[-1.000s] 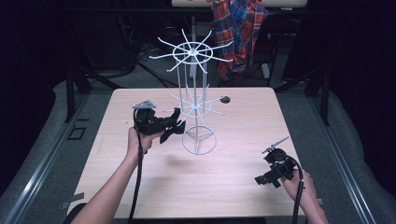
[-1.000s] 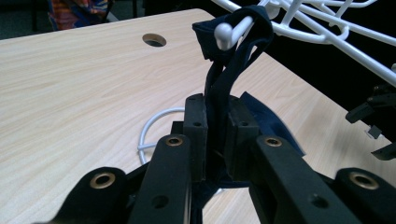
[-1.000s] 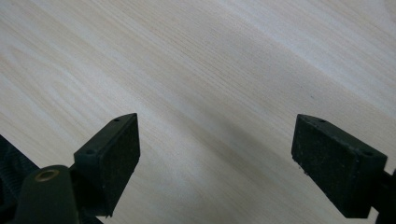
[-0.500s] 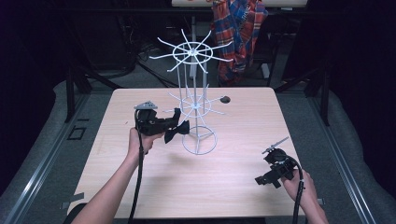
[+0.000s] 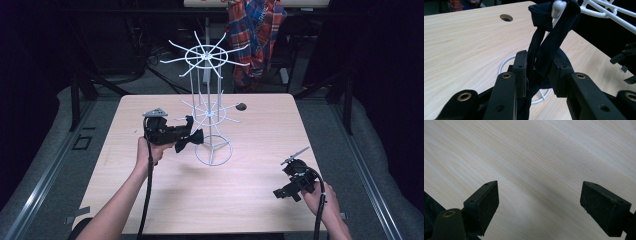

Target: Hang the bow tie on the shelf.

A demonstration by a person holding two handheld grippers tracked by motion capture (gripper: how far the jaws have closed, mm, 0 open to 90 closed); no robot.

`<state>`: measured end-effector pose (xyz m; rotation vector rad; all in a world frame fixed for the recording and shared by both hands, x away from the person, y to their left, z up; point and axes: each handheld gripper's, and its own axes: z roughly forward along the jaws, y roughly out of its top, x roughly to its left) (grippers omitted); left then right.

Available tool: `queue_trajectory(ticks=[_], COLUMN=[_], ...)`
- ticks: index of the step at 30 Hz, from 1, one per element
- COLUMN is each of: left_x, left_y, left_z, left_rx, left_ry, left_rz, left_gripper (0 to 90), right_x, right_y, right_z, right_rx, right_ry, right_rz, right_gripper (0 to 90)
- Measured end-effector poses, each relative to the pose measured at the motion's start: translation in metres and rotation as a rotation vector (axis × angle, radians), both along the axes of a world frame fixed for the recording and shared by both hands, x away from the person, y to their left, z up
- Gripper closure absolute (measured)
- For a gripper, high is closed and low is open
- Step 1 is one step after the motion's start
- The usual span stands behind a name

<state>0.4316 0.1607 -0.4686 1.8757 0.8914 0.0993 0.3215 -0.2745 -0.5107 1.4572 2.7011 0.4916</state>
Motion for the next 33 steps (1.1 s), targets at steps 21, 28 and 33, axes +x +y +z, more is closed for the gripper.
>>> queue_trajectory(ticks=[21, 28, 33], left_x=[0.002, 0.002, 0.002], left_y=[0.006, 0.009, 0.015], left_z=[0.0, 0.0, 0.001], left_rx=[0.041, 0.05, 0.047], left_ry=[0.017, 0.025, 0.044], left_rz=[0.026, 0.039, 0.041], left_gripper=[46.1, 38.8, 36.9], right_x=[0.003, 0.0, 0.001], right_y=[-0.003, 0.0, -0.001], right_z=[0.004, 0.001, 0.002], right_rx=[-0.03, 0.025, 0.02], right_ry=[0.041, -0.001, -0.004], right_rz=[0.055, -0.001, 0.003], right_gripper=[15.2, 15.2, 15.2])
